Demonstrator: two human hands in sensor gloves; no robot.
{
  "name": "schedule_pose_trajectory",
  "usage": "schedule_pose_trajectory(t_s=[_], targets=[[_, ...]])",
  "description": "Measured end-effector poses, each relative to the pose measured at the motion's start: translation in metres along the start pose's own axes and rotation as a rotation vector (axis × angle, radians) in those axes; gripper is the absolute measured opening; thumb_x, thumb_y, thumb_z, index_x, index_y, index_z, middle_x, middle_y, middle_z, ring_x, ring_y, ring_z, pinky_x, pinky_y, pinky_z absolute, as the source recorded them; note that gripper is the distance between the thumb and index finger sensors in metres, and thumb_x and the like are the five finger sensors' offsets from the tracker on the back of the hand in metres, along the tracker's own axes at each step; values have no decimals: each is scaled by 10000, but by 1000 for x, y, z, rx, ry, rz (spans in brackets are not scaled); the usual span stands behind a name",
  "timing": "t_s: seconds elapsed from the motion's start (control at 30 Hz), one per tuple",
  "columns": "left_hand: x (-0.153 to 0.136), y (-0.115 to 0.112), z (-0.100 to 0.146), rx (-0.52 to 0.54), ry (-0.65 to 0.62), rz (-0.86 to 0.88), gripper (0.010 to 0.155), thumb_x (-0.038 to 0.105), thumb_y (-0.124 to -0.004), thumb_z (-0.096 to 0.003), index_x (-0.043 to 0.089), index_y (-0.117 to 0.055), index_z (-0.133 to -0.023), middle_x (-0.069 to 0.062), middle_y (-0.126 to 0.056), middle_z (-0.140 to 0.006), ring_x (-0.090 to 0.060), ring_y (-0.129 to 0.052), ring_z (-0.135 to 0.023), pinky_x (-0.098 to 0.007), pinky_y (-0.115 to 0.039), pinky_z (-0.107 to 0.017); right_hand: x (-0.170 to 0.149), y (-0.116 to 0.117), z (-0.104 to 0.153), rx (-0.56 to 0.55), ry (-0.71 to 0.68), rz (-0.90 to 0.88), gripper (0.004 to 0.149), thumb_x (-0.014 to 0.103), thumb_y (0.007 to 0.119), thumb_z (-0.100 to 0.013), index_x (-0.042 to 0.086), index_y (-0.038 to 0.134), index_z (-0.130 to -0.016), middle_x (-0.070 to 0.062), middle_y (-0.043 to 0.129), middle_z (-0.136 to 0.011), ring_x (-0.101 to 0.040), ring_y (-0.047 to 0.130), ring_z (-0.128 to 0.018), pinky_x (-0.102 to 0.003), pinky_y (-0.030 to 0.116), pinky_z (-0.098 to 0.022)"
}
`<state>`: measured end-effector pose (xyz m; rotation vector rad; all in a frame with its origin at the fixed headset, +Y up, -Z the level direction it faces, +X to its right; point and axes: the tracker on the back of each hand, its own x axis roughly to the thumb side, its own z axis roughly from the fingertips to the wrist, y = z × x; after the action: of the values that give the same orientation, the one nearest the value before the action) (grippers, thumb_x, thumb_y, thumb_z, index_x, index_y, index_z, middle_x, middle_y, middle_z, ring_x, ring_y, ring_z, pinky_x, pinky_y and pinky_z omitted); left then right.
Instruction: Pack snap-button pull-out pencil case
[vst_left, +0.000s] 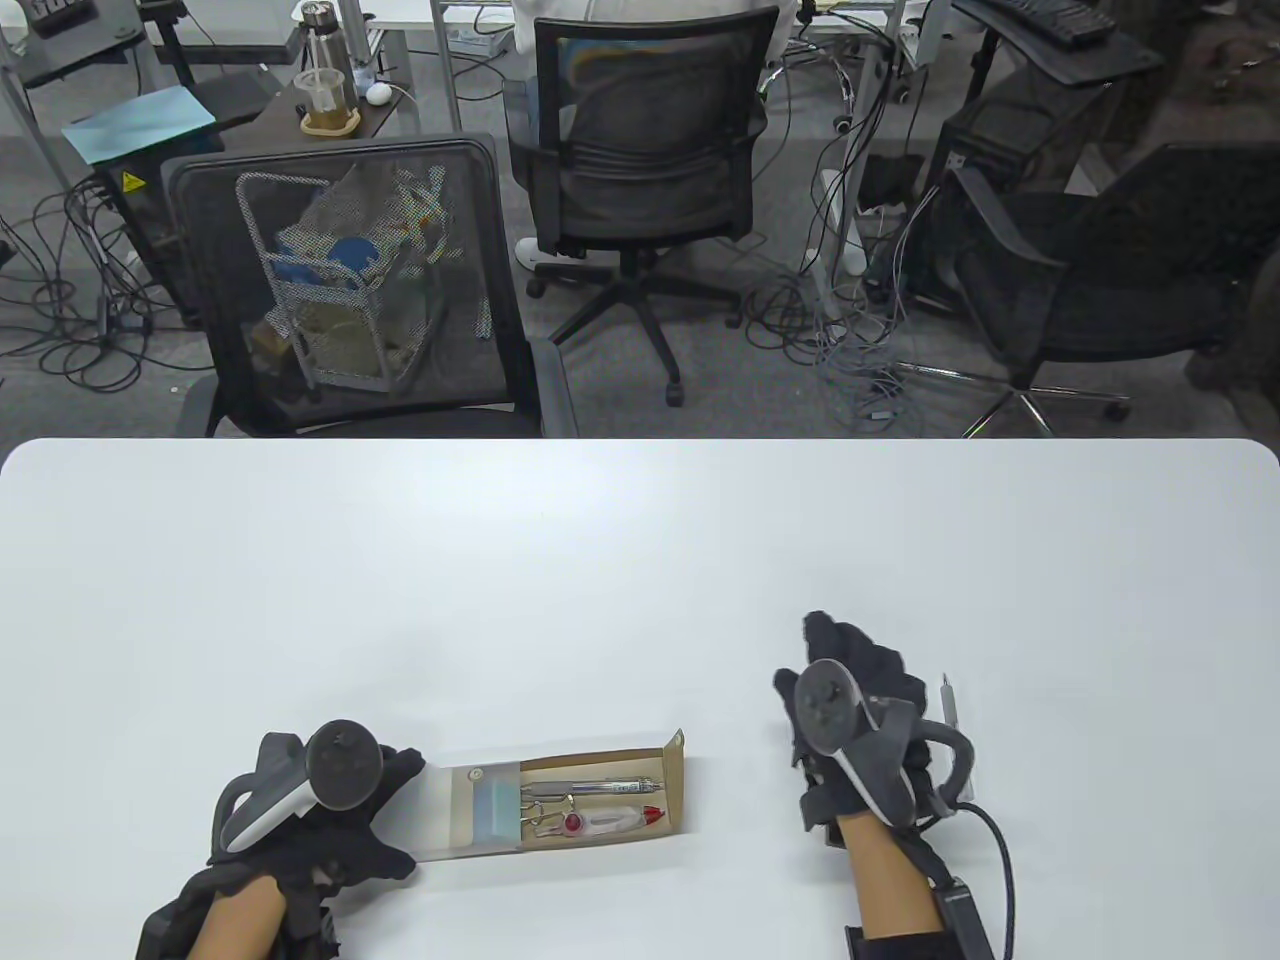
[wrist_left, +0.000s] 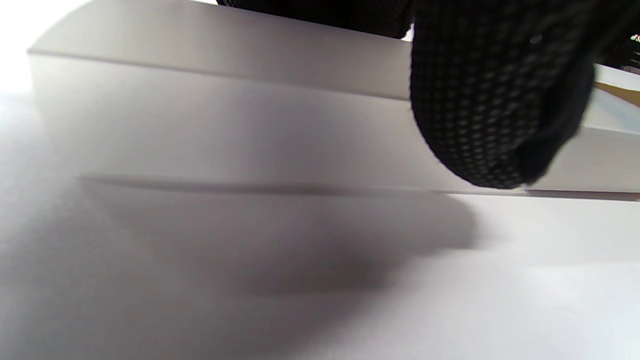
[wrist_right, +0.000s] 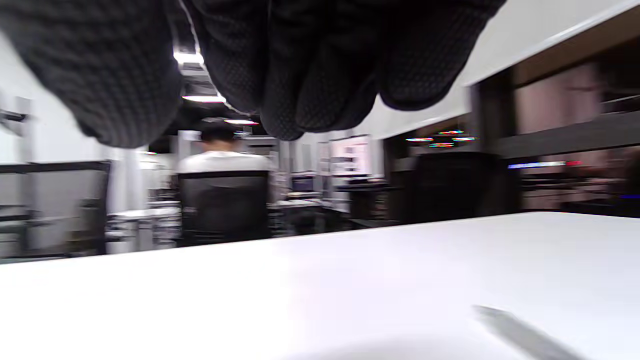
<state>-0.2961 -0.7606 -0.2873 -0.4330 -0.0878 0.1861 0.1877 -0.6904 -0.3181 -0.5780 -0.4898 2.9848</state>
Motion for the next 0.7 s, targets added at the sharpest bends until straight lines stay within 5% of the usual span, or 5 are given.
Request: schedule_pose_trajectory(t_s=[0.13, 0.43, 0.7], targets=[[0, 0, 0, -1, 0, 3, 970, 533, -1014, -228, 444, -552, -1077, 120, -562, -1182, -241, -596, -1151, -640, -347, -851, -39, 27, -13, 131, 194, 145, 699, 604, 861, -332, 365, 689, -966, 62, 841, -980, -162, 867, -802, -400, 759, -620], [0, 0, 0, -1, 0, 4, 971, 534, -1014, -228, 445, -551, -1077, 121, -563, -1181, -239, -595, -1152, -640, -346, -851, -88, 68, -19, 366, 395, 289, 658, 581, 872, -344, 322, 743, -935, 61, 886, -926, -142, 888, -766, -392, 769, -608], [0, -1, 0, 1, 1, 4, 970, 535, -1013, -228, 445, -551, -1077, 119, -562, -1181, -240, -596, -1151, -640, -349, -850, -90, 75, -19, 335, 418, 248, 475, 498, 859, -371, 326, 825, -813, 103, 952, -759, -105, 935, -641, -377, 804, -555]])
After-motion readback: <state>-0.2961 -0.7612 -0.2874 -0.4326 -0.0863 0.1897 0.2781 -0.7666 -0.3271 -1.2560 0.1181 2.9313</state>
